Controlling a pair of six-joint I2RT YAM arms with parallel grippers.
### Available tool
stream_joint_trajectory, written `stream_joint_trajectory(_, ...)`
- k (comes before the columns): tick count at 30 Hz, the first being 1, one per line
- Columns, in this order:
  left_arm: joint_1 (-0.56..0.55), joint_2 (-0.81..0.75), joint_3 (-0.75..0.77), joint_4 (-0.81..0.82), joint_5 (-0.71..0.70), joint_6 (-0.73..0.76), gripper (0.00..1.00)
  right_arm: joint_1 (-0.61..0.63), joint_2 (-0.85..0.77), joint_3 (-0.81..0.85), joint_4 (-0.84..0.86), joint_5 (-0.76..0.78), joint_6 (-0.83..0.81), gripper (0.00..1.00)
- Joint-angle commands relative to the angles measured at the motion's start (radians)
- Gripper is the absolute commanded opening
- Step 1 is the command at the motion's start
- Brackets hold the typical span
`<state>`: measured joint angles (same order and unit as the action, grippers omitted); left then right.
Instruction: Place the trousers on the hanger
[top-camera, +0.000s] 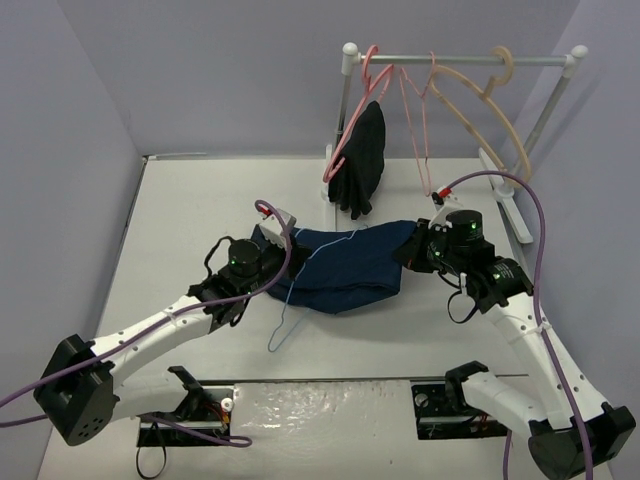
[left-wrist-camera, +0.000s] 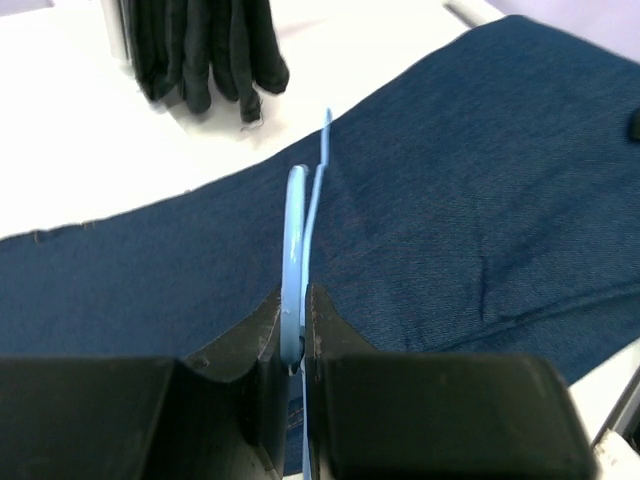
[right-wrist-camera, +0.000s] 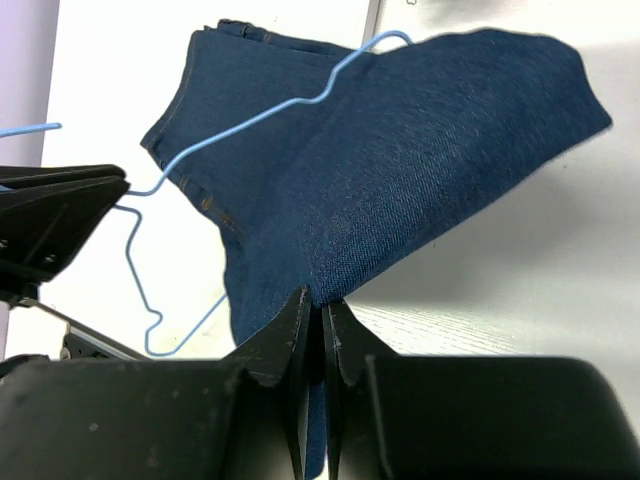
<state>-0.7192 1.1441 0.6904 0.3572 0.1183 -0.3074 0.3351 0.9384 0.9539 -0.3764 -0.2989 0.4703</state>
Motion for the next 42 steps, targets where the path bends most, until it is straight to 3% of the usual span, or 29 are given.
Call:
stream_joint_trajectory(1,-0.047,0.011,0.073,0.079,-0.230,-0.065,0.00,0.002,-0.008,0.048,0.047,-0.014,0.007,0.00)
stream_joint_trajectory(8,-0.062,0.009,0.107,0.036,-0.393,-0.156,0.00,0.006,-0.024,0.038,0.048,-0.036,0.020,0.00)
stream_joint_trajectory(19,-0.132,0.126,0.295,-0.146,-0.582,-0.311,0.00,0.013,-0.049,0.061,0.052,-0.058,0.018,0.00)
stream_joint_trajectory(42,-0.174,0.263,0.466,-0.311,-0.709,-0.428,0.00,0.019,-0.092,0.132,0.066,-0.087,0.047,0.00)
